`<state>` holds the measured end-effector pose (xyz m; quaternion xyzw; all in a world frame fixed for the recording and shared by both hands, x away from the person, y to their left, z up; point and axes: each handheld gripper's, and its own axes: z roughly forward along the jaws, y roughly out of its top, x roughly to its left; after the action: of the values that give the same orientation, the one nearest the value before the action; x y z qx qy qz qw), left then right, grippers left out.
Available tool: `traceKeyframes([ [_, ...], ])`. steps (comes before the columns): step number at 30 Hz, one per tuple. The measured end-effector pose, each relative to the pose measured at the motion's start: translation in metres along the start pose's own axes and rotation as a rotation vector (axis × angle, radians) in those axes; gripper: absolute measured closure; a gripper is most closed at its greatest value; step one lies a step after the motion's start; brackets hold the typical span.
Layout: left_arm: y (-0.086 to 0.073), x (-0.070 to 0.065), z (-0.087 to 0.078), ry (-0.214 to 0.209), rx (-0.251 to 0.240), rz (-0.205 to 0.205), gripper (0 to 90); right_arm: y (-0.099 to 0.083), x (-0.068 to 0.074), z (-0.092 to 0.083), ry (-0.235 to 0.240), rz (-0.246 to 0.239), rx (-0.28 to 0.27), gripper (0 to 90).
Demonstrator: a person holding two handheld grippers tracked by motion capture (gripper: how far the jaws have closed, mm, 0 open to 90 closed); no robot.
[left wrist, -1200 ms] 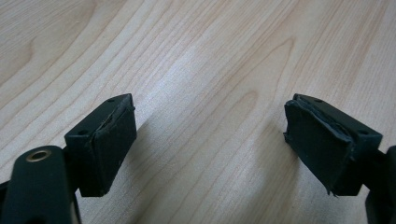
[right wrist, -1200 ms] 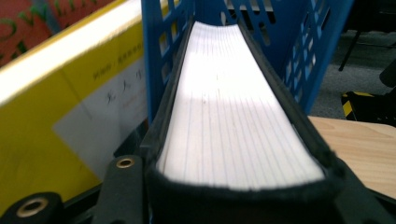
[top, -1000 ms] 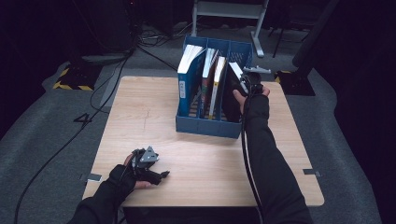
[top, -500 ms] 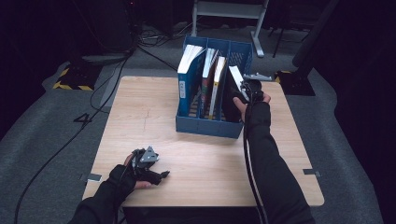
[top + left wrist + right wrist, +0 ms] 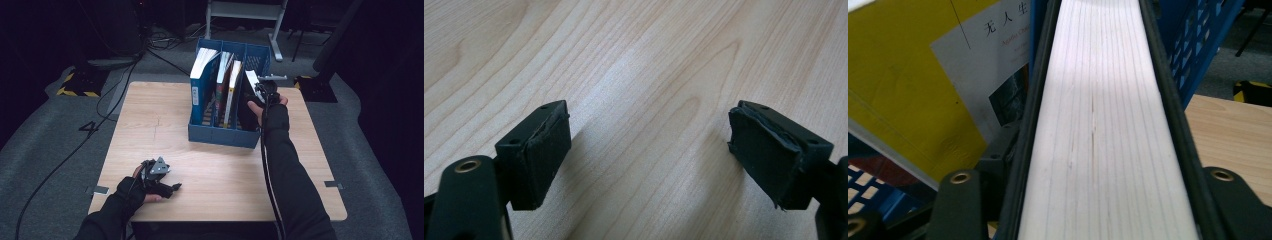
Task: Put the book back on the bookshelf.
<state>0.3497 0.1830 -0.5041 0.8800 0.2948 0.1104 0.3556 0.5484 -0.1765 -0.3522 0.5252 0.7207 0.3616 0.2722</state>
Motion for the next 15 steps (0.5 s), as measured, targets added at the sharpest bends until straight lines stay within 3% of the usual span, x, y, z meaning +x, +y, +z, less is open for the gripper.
traceKeyframes([
  [5, 0.0001, 0.0001, 0.0001, -0.002, 0.000, 0.001, 17.0, 0.0017, 0.0033, -0.0022, -0.055, -0.032, -0.024, 50.4],
  [15, 0.0000, -0.0002, 0.0000, -0.003, 0.000, 0.005, 17.3, 0.0095, 0.0064, -0.0006, -0.090, -0.022, -0.058, 52.4],
])
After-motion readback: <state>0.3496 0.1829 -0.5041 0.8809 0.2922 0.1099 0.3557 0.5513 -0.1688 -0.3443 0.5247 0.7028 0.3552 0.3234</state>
